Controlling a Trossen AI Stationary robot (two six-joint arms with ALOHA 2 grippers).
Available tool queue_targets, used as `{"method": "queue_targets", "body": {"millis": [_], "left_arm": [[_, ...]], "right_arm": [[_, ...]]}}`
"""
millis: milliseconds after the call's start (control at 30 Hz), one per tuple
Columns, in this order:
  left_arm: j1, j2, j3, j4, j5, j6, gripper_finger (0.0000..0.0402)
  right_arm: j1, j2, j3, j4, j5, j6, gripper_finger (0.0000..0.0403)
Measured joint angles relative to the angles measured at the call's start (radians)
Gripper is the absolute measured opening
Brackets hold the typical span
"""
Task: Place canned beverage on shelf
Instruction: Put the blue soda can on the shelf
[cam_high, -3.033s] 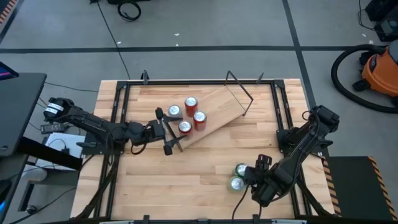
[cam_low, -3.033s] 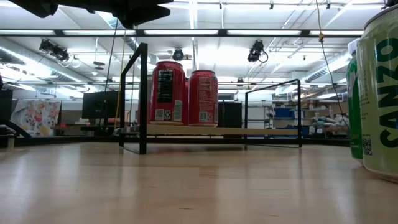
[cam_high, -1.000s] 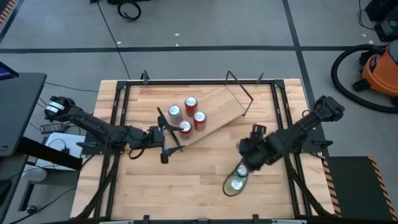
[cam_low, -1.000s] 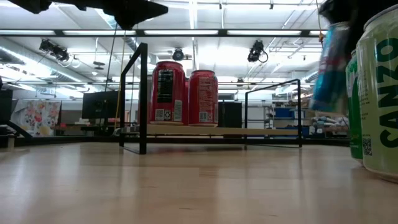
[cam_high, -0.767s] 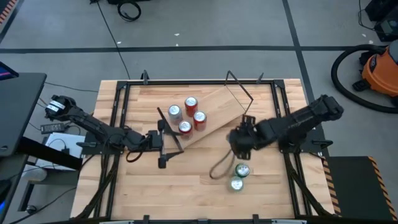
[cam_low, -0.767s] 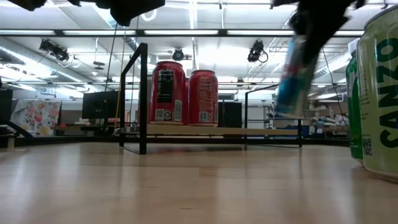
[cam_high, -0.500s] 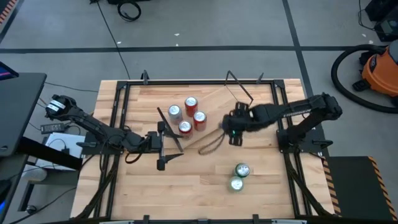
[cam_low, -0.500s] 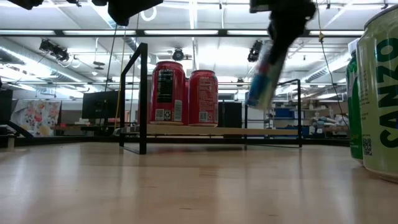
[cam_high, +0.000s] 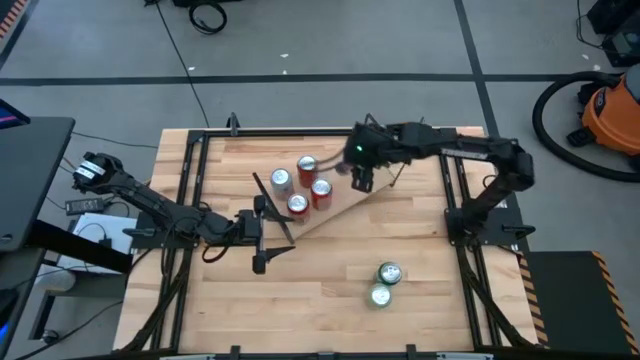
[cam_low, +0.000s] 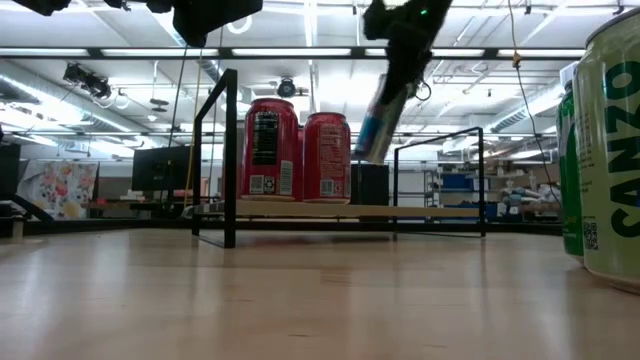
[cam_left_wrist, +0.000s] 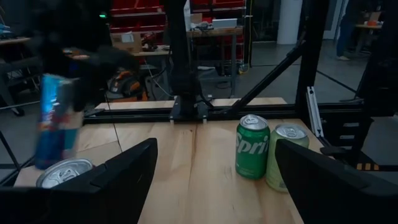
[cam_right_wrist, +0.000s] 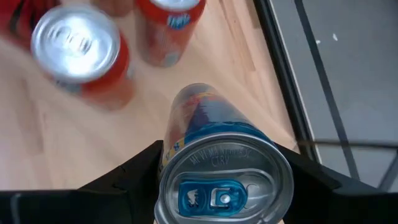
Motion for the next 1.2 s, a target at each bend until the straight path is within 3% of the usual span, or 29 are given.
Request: {"method": "queue_targets", "body": {"millis": [467,733,1200], "left_arm": [[0.001,0.000,0.000,-0.014,0.000,0.016,0.0336],[0.001,0.000,0.000,-0.021,0.000,0.011,0.0336],[0.001,0.000,0.000,-0.030,0.000,0.003,0.0336]], "right_arm": [[-0.167,0.305,0.320,-0.097,-0.197,-0.122,0.0258],[-0.241,0.402,0.353,-0.116,-0.271,-0.135,0.0258],[-0.257,0.411,0.353,-0.118,-0.358,-0.139,0.0263]]}}
